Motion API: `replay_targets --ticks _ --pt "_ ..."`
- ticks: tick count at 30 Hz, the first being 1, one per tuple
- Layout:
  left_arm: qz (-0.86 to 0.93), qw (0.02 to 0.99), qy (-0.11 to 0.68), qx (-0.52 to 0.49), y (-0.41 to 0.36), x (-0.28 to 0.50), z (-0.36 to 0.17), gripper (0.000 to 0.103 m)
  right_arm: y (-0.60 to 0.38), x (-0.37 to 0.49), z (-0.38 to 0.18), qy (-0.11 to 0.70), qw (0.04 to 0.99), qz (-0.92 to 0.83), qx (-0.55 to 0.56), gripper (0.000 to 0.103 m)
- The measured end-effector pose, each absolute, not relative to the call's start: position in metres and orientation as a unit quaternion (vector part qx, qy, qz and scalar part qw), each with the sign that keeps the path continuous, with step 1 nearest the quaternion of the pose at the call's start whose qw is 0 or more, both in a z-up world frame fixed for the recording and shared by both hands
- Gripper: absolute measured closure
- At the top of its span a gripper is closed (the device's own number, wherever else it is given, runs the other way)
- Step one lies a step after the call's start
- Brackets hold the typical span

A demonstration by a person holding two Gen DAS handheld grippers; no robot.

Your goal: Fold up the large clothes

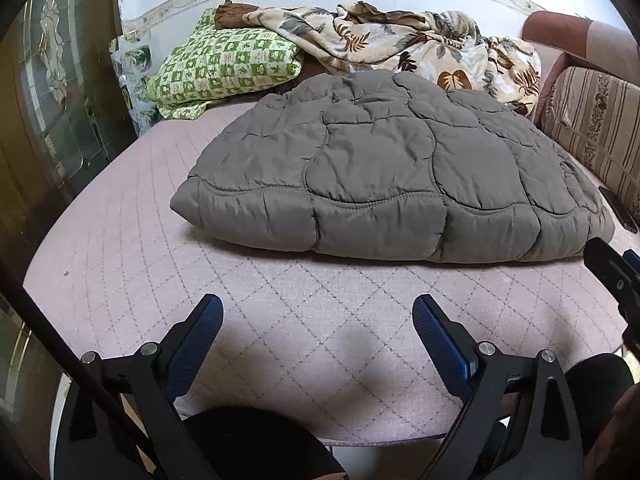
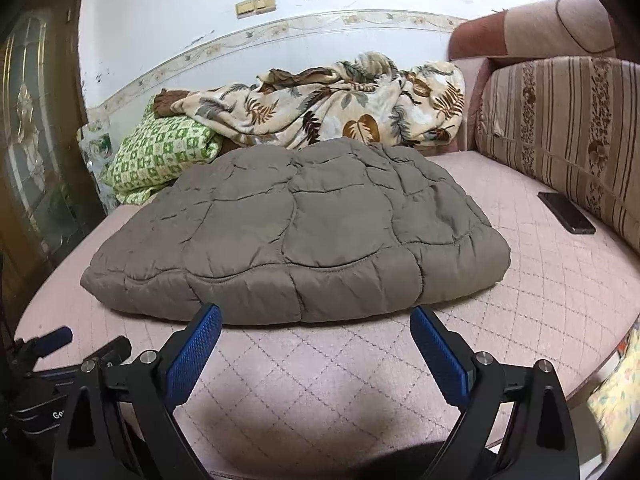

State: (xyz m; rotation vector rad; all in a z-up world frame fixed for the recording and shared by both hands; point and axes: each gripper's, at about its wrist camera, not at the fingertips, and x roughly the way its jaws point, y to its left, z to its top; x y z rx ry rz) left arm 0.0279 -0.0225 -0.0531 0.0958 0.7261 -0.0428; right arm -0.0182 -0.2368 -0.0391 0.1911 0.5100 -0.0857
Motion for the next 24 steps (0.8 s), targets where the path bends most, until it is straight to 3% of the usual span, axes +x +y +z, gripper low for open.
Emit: replay_targets --ticks 24 --pt "-0.008 0.932 0.357 0.059 -0.0241 0.0255 -0.0524 0.008 -0.2316 -0.0138 -0.0417 0.262 0.961 -0.04 0.079 0.006"
